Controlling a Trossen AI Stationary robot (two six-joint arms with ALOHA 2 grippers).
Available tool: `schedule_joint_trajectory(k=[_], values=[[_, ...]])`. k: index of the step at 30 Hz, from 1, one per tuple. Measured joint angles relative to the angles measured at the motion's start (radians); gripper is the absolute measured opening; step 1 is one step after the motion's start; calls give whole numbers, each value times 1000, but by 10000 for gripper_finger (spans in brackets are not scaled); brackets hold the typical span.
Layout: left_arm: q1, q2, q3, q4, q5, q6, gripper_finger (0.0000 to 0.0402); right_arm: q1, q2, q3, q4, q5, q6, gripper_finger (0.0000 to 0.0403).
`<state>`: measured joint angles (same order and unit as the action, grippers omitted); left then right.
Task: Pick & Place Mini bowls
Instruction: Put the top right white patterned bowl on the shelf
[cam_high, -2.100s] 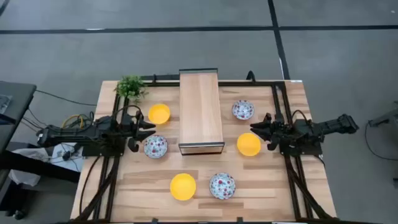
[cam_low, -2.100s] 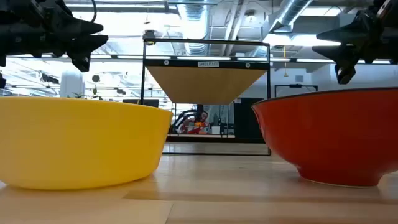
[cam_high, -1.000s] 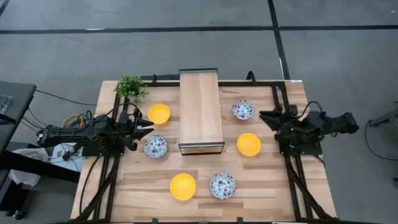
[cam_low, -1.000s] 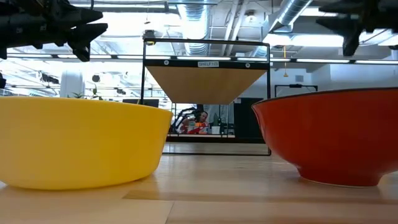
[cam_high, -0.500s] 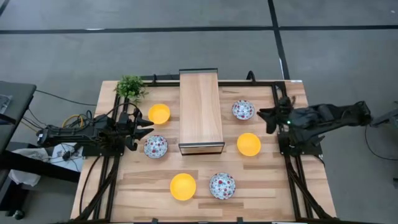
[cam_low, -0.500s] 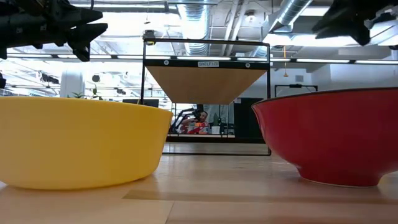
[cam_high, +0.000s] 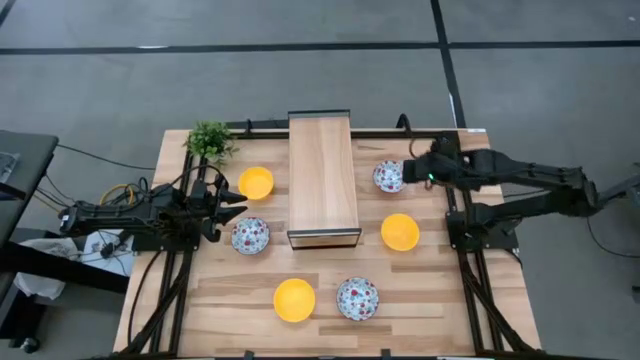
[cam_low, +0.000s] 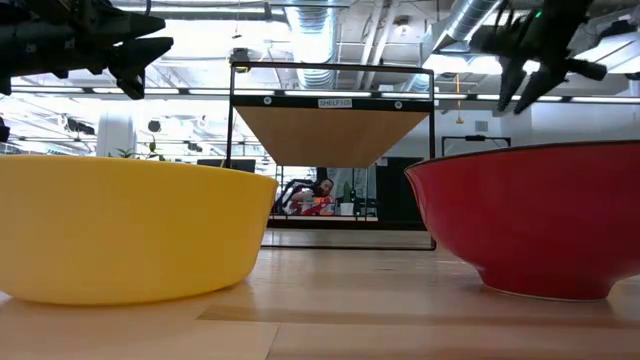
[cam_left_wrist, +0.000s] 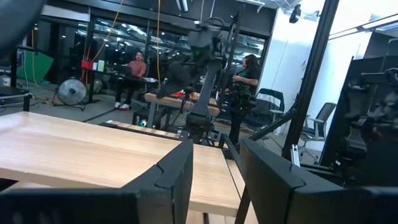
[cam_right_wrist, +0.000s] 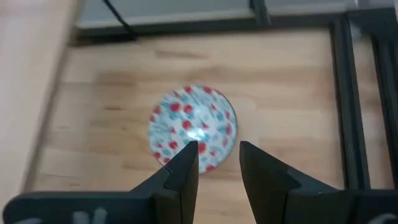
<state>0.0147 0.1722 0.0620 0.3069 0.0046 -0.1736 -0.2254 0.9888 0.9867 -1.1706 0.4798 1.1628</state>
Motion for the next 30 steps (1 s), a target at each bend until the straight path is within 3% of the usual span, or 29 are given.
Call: schedule_joint_trajectory(k=[4,16,22,30], values=[[0,0,0,0,0,-42,132,-145,74,0,2,-160,-74,107],[0,0,0,1,0,-44,132,-486,300,0,170,-409,-374,124],[0,0,0,1,0,-44,132,-600,405,0,158,-476,-502,135],[0,0,0,1,0,-41,132,-629,527,0,164,-492,-580,134]])
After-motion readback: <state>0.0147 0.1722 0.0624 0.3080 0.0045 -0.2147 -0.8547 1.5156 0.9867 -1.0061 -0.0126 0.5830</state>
